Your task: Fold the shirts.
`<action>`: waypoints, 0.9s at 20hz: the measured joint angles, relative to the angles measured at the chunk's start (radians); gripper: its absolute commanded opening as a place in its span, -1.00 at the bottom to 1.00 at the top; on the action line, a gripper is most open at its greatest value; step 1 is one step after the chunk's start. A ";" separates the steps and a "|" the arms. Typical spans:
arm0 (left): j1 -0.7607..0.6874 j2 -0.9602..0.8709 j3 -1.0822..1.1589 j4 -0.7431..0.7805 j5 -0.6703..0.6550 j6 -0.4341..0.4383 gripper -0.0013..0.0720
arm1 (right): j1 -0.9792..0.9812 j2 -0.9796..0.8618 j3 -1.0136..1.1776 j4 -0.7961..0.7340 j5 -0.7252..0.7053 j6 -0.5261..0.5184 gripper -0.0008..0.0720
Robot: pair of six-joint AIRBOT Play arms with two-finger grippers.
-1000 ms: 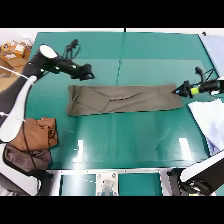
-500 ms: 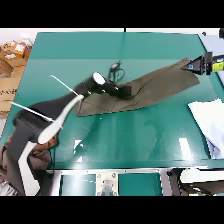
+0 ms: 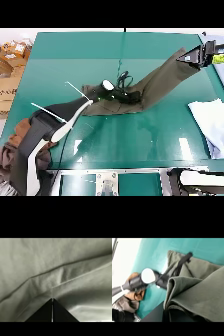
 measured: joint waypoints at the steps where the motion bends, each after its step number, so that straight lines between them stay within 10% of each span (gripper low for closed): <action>1: 0.028 0.000 0.033 0.017 -0.078 -0.005 -0.90 | 0.005 0.002 0.000 0.003 0.000 0.004 -0.92; 8: 0.272 0.034 0.316 0.365 -0.558 -0.162 -0.89 | 0.162 0.003 -0.005 0.007 -0.087 0.072 -0.92; 18: 0.631 0.202 0.359 0.534 -0.720 -0.144 -0.89 | 0.754 -0.215 -0.084 0.012 -0.705 0.135 -0.87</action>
